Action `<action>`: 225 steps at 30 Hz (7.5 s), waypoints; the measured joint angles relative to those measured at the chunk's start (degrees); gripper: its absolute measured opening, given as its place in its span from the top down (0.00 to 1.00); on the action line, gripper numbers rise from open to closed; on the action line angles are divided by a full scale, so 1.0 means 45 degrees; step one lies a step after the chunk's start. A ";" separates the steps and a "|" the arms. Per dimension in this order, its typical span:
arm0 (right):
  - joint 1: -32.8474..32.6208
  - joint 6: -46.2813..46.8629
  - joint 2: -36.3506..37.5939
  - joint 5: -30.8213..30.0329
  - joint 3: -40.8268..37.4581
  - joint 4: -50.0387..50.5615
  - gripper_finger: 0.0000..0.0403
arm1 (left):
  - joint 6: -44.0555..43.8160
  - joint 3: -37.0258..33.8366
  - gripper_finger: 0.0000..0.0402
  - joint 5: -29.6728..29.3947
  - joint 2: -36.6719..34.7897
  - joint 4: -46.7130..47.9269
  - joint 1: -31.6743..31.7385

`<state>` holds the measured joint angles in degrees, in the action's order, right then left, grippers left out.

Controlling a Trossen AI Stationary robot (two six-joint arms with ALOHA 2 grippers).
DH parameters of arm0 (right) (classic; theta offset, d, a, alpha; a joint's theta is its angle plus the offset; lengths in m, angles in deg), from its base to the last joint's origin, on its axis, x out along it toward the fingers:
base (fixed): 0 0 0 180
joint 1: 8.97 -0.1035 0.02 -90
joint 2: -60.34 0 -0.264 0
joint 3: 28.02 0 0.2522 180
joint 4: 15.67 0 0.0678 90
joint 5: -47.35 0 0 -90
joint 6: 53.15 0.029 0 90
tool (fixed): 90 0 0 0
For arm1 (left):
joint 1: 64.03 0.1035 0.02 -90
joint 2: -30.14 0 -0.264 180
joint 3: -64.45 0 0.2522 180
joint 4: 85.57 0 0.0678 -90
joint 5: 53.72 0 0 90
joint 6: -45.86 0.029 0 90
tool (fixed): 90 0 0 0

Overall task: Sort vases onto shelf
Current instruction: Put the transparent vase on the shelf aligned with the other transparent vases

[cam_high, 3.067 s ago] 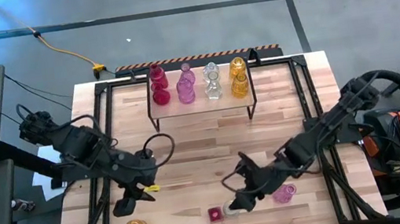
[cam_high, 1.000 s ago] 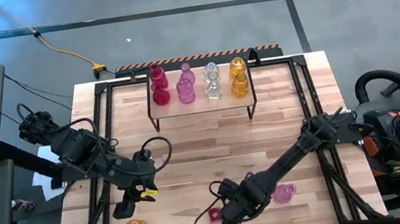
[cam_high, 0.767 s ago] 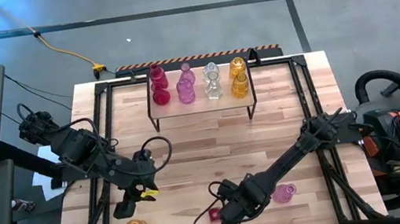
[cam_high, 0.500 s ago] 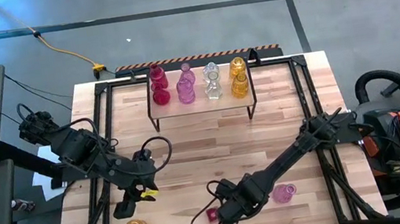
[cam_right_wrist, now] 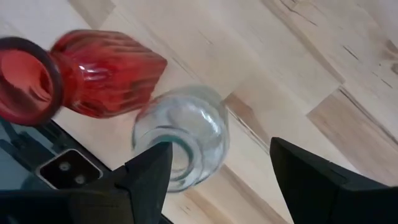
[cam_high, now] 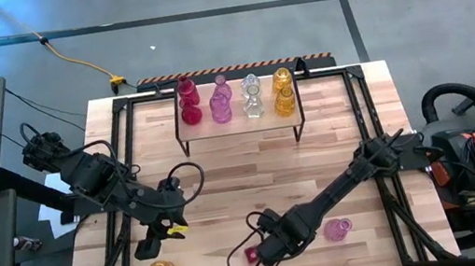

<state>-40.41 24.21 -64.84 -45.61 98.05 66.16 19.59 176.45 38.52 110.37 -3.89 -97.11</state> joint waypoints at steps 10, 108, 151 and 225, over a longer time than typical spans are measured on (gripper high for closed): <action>0.0096 0.0176 0.0034 -0.0009 0.0019 -0.0023 0.38 | 0.0138 0.0000 0.70 -0.0034 0.0000 0.0000 0.0000; 0.8547 -1.9513 0.3084 -0.1782 0.4954 0.4878 0.99 | -0.0921 0.0000 0.70 -0.1879 0.0005 0.0087 0.3990; 0.9505 -2.4588 0.3132 -0.2015 0.2766 0.3743 0.99 | -0.1689 0.0000 0.70 -0.2970 0.0005 0.0024 0.4527; 0.9485 -2.4630 0.2647 -0.2977 0.2764 0.3313 0.83 | -0.1208 0.0000 0.70 -0.2565 0.0199 0.0005 0.4507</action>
<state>2.27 -86.63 -52.93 -59.01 110.49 81.07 14.15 176.45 26.98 111.27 -3.87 -76.82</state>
